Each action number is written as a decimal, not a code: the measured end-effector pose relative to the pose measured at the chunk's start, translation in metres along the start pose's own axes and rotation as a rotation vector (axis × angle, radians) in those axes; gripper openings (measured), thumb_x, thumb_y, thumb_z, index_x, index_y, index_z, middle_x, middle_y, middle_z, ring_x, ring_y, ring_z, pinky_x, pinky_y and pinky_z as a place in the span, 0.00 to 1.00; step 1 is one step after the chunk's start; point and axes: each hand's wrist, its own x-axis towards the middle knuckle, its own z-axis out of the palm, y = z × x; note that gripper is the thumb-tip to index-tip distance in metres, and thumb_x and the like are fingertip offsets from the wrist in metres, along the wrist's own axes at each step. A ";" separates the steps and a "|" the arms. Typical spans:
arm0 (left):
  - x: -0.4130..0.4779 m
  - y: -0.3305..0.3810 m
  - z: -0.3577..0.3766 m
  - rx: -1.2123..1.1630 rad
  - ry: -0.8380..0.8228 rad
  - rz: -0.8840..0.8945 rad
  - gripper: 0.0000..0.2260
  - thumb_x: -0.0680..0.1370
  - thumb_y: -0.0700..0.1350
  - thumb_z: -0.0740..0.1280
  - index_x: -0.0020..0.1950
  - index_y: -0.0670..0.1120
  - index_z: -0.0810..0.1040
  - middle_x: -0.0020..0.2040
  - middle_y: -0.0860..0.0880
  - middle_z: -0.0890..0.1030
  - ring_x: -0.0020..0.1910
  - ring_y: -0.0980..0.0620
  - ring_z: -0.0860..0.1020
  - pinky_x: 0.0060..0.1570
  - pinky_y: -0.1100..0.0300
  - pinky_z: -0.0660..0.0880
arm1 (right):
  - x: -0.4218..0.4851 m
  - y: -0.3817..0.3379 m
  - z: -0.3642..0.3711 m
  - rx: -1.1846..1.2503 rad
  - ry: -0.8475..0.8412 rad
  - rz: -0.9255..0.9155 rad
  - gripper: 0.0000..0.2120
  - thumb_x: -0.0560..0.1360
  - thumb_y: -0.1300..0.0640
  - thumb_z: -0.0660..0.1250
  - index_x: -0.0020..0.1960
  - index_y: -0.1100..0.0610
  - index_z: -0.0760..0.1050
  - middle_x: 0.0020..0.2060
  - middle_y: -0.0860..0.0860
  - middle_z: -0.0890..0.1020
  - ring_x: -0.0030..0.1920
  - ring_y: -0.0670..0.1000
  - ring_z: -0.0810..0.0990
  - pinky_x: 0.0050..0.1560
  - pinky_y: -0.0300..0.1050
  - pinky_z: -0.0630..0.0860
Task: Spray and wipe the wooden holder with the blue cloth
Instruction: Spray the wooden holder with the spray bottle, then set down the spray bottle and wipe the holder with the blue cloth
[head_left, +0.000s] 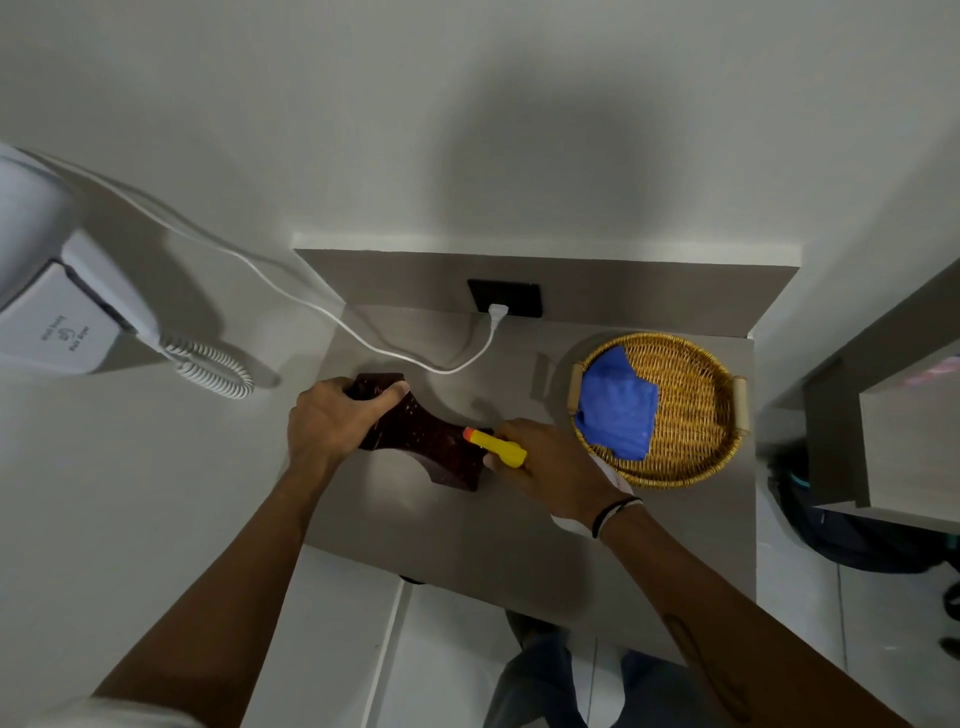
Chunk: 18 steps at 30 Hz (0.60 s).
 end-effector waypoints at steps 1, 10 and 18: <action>0.000 0.001 0.000 0.005 0.004 0.004 0.38 0.64 0.80 0.66 0.53 0.49 0.86 0.41 0.52 0.83 0.41 0.49 0.82 0.44 0.57 0.77 | -0.001 0.001 0.000 -0.009 -0.012 -0.004 0.10 0.81 0.49 0.69 0.51 0.57 0.80 0.40 0.48 0.80 0.39 0.51 0.79 0.42 0.52 0.77; 0.003 -0.001 0.003 0.060 0.041 0.006 0.38 0.63 0.82 0.65 0.51 0.51 0.86 0.42 0.48 0.85 0.40 0.46 0.79 0.44 0.53 0.77 | -0.029 0.019 -0.039 0.008 0.113 0.084 0.11 0.82 0.43 0.66 0.51 0.51 0.78 0.39 0.45 0.79 0.39 0.45 0.78 0.42 0.40 0.72; -0.002 0.000 0.008 0.086 0.081 0.048 0.37 0.64 0.81 0.64 0.49 0.49 0.84 0.38 0.48 0.81 0.38 0.44 0.77 0.43 0.51 0.76 | -0.025 0.047 -0.125 0.146 0.851 0.222 0.10 0.83 0.53 0.68 0.63 0.53 0.79 0.49 0.52 0.83 0.51 0.50 0.82 0.54 0.49 0.82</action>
